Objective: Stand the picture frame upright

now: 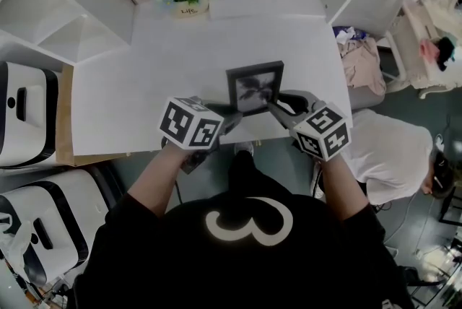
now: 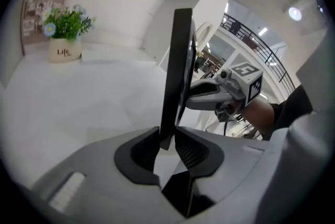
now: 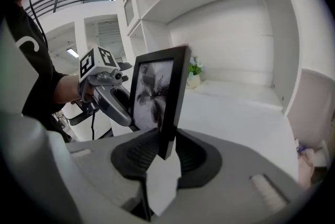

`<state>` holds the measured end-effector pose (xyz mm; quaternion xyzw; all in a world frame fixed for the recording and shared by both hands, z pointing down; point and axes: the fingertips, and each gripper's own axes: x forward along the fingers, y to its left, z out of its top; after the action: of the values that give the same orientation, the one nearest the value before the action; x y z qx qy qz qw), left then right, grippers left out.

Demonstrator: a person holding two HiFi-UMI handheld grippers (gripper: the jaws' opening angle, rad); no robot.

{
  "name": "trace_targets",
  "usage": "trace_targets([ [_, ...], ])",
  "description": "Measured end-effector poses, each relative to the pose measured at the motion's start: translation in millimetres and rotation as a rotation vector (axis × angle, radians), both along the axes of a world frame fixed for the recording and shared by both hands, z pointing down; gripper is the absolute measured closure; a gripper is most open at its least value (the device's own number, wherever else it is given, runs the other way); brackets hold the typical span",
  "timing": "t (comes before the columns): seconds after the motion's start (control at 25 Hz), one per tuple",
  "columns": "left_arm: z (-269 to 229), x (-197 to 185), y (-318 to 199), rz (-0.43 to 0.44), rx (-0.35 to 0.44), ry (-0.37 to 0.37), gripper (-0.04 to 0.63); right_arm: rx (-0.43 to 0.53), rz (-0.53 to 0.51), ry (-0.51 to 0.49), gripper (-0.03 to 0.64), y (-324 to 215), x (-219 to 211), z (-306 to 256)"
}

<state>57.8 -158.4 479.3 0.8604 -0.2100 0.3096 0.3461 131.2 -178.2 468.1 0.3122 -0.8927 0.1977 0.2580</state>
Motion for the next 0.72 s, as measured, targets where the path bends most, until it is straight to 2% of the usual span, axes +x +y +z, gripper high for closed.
trace_targets([
  [0.24, -7.8, 5.2, -42.5, 0.022, 0.15, -0.072, 0.495, 0.078, 0.041, 0.055, 0.515, -39.1, 5.9, -5.9],
  [0.72, 9.0, 18.4, -126.2, 0.076, 0.357, -0.107, 0.494, 0.157, 0.146, 0.11, 0.523, -109.3, 19.7, 6.4],
])
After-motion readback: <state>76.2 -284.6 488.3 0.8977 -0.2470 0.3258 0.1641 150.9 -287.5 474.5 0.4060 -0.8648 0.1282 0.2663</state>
